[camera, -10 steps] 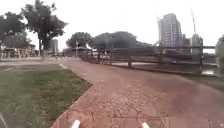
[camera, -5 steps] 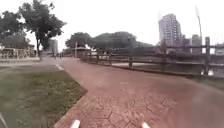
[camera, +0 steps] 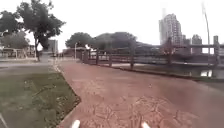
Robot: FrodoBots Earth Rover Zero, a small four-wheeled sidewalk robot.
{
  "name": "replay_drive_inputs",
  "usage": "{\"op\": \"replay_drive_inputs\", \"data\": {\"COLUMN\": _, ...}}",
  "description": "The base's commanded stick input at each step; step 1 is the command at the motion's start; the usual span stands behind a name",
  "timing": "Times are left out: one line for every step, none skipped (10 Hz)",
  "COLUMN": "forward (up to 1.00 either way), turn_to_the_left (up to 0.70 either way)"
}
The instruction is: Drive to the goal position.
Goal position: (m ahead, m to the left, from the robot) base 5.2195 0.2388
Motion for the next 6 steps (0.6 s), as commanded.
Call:
{"op": "replay_drive_inputs", "data": {"forward": 0.7, "turn_to_the_left": 0.0}}
{"op": "replay_drive_inputs", "data": {"forward": 0.7, "turn_to_the_left": 0.0}}
{"op": "replay_drive_inputs", "data": {"forward": 0.7, "turn_to_the_left": 0.01}}
{"op": "replay_drive_inputs", "data": {"forward": 0.7, "turn_to_the_left": 0.04}}
{"op": "replay_drive_inputs", "data": {"forward": 0.7, "turn_to_the_left": 0.35}}
{"op": "replay_drive_inputs", "data": {"forward": 0.7, "turn_to_the_left": 0.35}}
